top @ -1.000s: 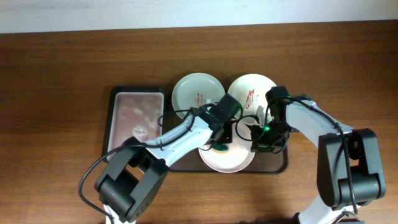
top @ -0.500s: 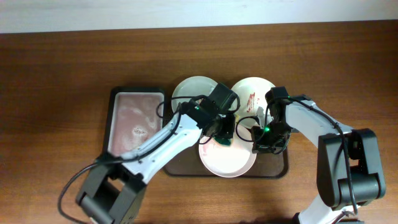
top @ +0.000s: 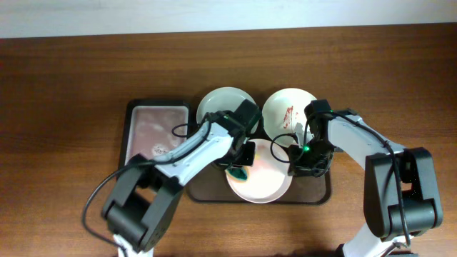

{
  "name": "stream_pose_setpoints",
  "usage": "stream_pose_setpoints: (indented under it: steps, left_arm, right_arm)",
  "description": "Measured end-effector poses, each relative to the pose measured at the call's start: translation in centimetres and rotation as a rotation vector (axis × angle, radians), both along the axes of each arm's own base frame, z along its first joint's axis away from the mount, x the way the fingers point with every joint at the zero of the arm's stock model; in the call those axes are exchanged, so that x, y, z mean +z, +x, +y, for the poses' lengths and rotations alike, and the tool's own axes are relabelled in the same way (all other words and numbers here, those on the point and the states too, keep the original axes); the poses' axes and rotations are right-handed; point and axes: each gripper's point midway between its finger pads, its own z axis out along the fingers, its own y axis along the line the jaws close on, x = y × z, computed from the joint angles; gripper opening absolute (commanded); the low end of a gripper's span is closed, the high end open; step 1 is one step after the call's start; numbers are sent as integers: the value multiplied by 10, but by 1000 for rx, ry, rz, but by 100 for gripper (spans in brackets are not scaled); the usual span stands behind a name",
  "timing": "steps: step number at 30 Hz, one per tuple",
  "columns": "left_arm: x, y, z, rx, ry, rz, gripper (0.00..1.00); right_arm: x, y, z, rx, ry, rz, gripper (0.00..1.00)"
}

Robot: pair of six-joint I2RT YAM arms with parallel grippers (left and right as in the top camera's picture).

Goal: Clean dirty plates on tray and stack at the side

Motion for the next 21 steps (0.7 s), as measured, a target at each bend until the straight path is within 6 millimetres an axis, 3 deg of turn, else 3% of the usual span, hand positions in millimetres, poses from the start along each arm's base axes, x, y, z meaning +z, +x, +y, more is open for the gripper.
stream_pose_setpoints:
  steps: [1,4,6,11,14,16,21]
  left_arm:
    - [11,1,-1,-12,-17,-25,0]
    - [75,3,4,-33,-100,-148,0]
    - [95,4,21,-6,-95,-180,0]
    - [92,18,90,142,39,-144,0]
    - [92,31,118,215,83,-161,0]
    - [92,41,144,286,111,-170,0]
    - [92,50,174,368,128,-170,0]
  right_arm:
    - [0,1,0,2,0,-5,30]
    - [-1,5,0,0,0,-20,10]
    - [-1,5,0,5,-1,-25,6]
    - [-1,3,0,2,-2,-12,4]
    - [5,-3,-2,1,-8,3,4]
    - [32,1,-8,7,-41,-79,4]
    - [91,9,-36,-33,-189,-310,4]
